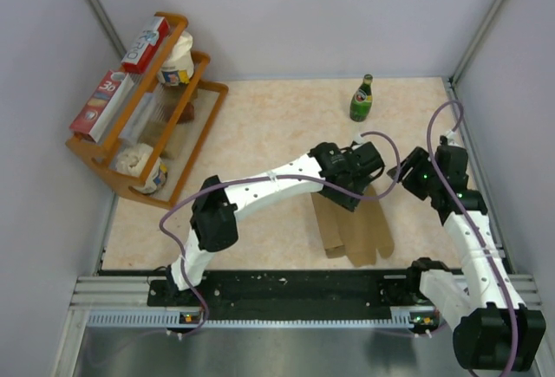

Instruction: Fold the paper box

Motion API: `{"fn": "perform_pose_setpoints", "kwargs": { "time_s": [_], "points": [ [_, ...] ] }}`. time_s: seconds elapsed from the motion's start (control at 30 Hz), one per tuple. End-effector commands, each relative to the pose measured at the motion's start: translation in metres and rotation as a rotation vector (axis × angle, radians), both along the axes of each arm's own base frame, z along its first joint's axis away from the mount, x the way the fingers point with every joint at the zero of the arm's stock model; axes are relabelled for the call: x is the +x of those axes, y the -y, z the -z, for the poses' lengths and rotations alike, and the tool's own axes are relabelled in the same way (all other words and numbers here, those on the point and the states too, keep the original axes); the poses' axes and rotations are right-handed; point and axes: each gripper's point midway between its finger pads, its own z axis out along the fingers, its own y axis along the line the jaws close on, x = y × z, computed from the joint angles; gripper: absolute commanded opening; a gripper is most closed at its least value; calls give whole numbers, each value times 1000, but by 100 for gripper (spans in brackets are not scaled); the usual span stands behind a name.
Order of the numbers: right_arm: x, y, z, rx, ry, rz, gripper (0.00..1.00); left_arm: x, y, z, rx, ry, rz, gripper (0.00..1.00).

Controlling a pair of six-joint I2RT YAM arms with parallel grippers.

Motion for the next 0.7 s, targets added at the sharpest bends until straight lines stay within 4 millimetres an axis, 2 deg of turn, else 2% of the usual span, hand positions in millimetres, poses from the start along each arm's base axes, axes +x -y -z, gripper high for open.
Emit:
{"fn": "perform_pose_setpoints", "kwargs": {
  "time_s": [0.0,0.37,0.67],
  "points": [
    [5,6,-15,1,68,28,57,0,-11,6,81,28,-47,68],
    [3,7,-8,-1,54,23,57,-1,-7,28,138,29,-44,68],
    [2,6,-5,10,50,20,57,-3,-26,34,210,40,-59,60]
  ]
}}
